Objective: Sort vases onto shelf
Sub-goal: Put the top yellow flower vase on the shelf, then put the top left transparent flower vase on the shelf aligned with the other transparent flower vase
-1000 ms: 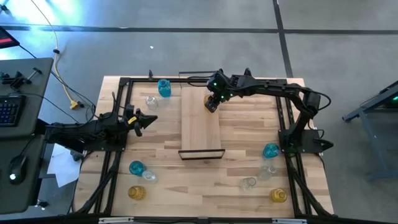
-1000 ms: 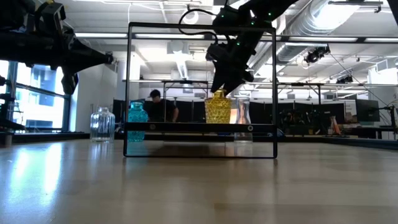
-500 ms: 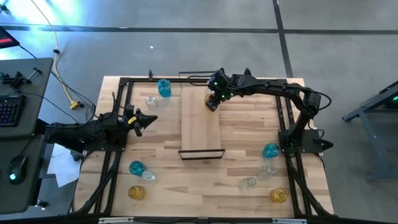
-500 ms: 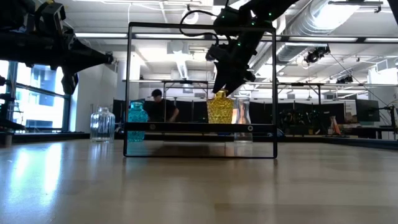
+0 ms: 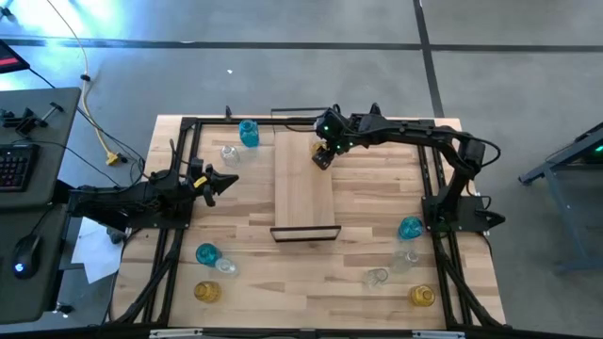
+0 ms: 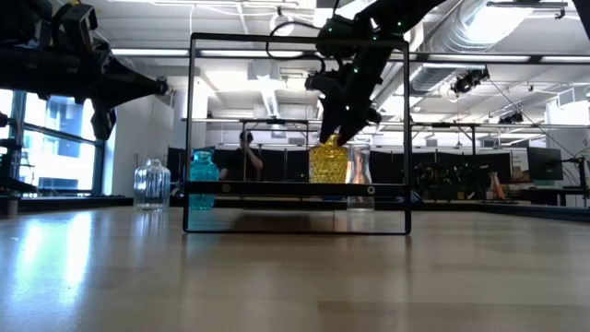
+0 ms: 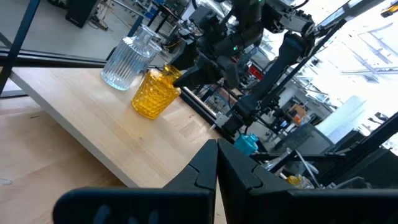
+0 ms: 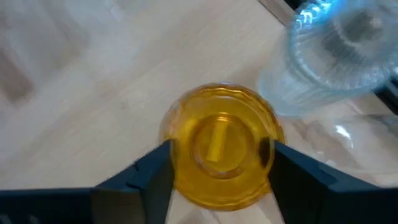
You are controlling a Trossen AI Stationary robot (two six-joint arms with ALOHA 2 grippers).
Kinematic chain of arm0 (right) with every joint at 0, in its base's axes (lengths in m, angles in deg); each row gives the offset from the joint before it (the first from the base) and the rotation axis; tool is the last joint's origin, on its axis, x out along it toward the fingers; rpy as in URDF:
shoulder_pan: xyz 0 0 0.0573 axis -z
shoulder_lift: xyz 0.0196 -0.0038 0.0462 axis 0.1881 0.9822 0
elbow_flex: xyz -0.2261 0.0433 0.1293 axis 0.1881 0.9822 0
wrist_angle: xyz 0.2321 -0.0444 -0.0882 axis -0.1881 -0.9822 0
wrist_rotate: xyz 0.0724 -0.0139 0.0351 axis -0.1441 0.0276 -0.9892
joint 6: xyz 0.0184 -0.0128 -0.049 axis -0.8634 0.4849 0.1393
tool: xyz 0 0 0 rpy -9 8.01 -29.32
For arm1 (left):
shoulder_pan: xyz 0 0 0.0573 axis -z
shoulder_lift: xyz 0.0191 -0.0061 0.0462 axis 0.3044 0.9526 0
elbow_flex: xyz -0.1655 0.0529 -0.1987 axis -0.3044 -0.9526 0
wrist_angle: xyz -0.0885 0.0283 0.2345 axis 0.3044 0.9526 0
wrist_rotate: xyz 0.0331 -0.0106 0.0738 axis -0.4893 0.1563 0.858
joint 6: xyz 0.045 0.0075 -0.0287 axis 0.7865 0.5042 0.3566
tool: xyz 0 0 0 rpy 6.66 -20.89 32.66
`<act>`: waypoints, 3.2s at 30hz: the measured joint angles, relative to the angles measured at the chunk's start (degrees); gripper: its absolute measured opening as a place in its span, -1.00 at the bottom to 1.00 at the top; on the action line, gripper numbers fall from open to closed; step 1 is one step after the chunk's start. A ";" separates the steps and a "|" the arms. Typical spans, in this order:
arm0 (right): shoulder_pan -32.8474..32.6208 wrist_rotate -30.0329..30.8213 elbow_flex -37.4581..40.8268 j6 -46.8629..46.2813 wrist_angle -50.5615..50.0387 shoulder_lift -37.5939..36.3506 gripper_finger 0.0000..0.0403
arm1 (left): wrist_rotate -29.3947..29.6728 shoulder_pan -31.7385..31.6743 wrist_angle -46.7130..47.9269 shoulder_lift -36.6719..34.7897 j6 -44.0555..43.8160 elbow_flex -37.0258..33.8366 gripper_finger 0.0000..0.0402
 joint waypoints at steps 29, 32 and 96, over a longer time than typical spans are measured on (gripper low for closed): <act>-0.07 0.38 -0.12 0.13 2.17 -0.34 0.21 | 0.00 0.01 0.02 -0.01 0.02 -0.01 -1.00; -0.12 0.98 -0.16 0.03 2.17 -1.34 0.21 | 0.00 0.00 0.02 0.00 0.02 0.00 -1.00; -32.22 23.16 -0.29 -46.82 -49.20 -38.91 0.21 | -8.59 0.02 -3.44 1.40 1.09 7.97 -1.00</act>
